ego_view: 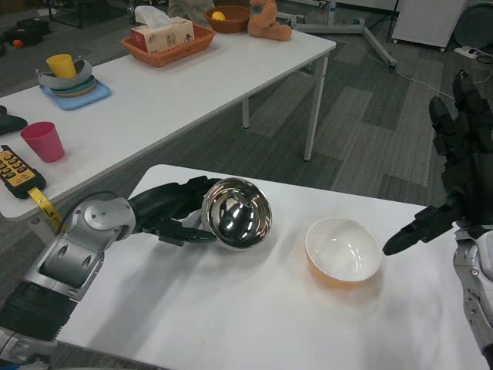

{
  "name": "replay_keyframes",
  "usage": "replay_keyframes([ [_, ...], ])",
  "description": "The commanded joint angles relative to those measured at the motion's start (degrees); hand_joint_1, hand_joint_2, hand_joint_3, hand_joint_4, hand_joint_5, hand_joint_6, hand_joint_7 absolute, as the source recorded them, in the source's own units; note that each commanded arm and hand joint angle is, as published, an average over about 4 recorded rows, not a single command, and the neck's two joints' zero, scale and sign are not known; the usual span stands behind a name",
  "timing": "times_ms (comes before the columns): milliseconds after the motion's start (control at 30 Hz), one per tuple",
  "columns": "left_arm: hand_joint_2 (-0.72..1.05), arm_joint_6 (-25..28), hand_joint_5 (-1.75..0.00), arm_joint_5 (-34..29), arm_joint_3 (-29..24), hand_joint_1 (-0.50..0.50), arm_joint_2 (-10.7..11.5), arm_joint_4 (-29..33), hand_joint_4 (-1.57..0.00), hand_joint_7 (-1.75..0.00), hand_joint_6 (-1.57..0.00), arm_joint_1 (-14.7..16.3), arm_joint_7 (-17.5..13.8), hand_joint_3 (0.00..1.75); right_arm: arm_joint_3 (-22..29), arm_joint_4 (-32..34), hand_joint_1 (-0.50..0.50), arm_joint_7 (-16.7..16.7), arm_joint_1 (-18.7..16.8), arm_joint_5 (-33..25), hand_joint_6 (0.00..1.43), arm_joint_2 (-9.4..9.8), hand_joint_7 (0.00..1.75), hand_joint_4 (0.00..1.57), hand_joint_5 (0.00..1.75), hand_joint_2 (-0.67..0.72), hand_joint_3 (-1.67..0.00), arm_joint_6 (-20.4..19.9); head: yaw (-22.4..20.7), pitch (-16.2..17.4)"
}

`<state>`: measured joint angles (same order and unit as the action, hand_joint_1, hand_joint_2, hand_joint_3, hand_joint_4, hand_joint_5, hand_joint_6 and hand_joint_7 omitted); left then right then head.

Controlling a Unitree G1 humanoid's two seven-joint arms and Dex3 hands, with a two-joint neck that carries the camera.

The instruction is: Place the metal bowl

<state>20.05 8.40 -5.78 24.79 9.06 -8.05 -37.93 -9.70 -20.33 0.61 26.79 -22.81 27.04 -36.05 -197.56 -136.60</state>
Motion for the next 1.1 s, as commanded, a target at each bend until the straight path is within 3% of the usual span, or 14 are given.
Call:
replay_keyframes([
  [33, 1.05, 0.3, 0.0, 0.1, 0.5, -0.5, 0.1, 0.3, 0.0, -0.14, 0.0, 0.9, -0.3, 0.17, 0.8, 0.6, -0.43, 0.3, -0.4, -0.5, 0.0, -0.19, 0.0, 0.0, 0.0, 0.41, 0.0, 0.0, -0.1, 0.2],
  [200, 1.05, 0.2, 0.0, -0.6, 0.4, -0.5, -0.5, 0.3, 0.0, -0.14, 0.0, 1.0, -0.2, 0.26, 0.8, 0.6, -0.42, 0.3, -0.5, -0.6, 0.0, -0.06, 0.0, 0.0, 0.0, 0.41, 0.0, 0.0, -0.2, 0.2],
  [333, 1.05, -0.2, 0.0, -1.5, 0.3, -0.5, -0.9, 0.3, 0.0, -0.1, 0.0, 1.0, 0.2, 0.0, 0.8, 0.6, -0.43, 0.3, -0.4, -0.6, 0.0, 0.03, 0.0, 0.0, 0.0, 0.41, 0.0, 0.0, -0.3, 0.3],
  [367, 1.05, -0.5, 0.0, -1.7, 0.3, -0.5, -1.0, 0.2, 0.0, -0.09, 0.0, 1.0, 0.4, 0.0, 0.8, 0.6, -0.43, 0.3, -0.4, -0.6, 0.0, 0.03, 0.0, 0.0, 0.0, 0.41, 0.0, 0.0, -0.3, 0.3],
  [500, 0.34, -1.7, 0.0, -4.0, -0.5, -0.5, -1.6, 0.0, 0.0, -0.07, 0.0, 1.0, 1.4, 0.17, 0.9, 0.5, -0.42, 0.3, -0.4, -0.7, 0.0, 0.03, 0.0, 0.0, 0.0, 0.41, 0.0, 0.0, -0.4, 0.6],
  [567, 0.25, -2.5, 0.0, -5.6, -1.2, -0.5, -2.0, -0.1, 0.0, -0.07, 0.0, 1.0, 2.1, 0.15, 1.0, 0.5, -0.43, 0.3, -0.4, -0.6, 0.0, 0.03, 0.0, 0.0, 0.0, 0.41, 0.0, 0.1, -0.3, 0.6],
  [700, 0.32, -4.7, 0.0, -7.1, -2.4, -0.5, -2.6, -0.1, 0.0, -0.1, 0.0, 0.9, 3.9, 0.09, 1.0, 0.2, -0.42, 0.3, -0.3, -0.6, 0.0, -0.02, 0.0, 0.0, 0.0, 0.41, 0.0, 0.1, -0.3, 0.4],
  [767, 0.18, -5.5, 0.0, -7.4, -2.9, -0.5, -2.9, 0.0, 0.0, -0.14, 0.0, 0.7, 4.5, 0.09, 1.0, 0.0, -0.42, 0.3, -0.3, -0.6, 0.0, -0.08, 0.0, 0.0, 0.0, 0.41, 0.0, 0.1, -0.2, 0.4],
  [833, -0.08, -5.3, 0.0, -7.5, -2.9, -0.5, -2.9, 0.0, 0.0, -0.14, 0.0, 0.6, 4.5, 0.07, 1.0, -0.1, -0.44, 0.3, -0.2, -0.6, 0.0, -0.17, 0.0, 0.0, 0.0, 0.41, 0.0, 0.1, -0.1, 0.4],
  [900, -0.17, -5.1, 0.0, -7.5, -3.0, -0.5, -2.8, 0.1, 0.0, -0.14, 0.0, 0.4, 4.5, 0.04, 1.0, -0.3, -0.46, 0.3, -0.1, -0.5, 0.0, -0.24, 0.0, 0.0, 0.0, 0.41, 0.0, 0.1, 0.0, 0.5],
  [1100, -0.19, -5.2, 0.0, -7.9, -6.0, -0.5, -3.0, 0.8, 0.0, -0.14, 0.0, -0.2, 5.0, 0.02, 1.0, -0.3, -0.45, 0.3, -0.1, -0.5, 0.0, -0.24, 0.0, 0.0, 0.0, 0.41, 0.0, 0.1, 0.1, 0.5],
])
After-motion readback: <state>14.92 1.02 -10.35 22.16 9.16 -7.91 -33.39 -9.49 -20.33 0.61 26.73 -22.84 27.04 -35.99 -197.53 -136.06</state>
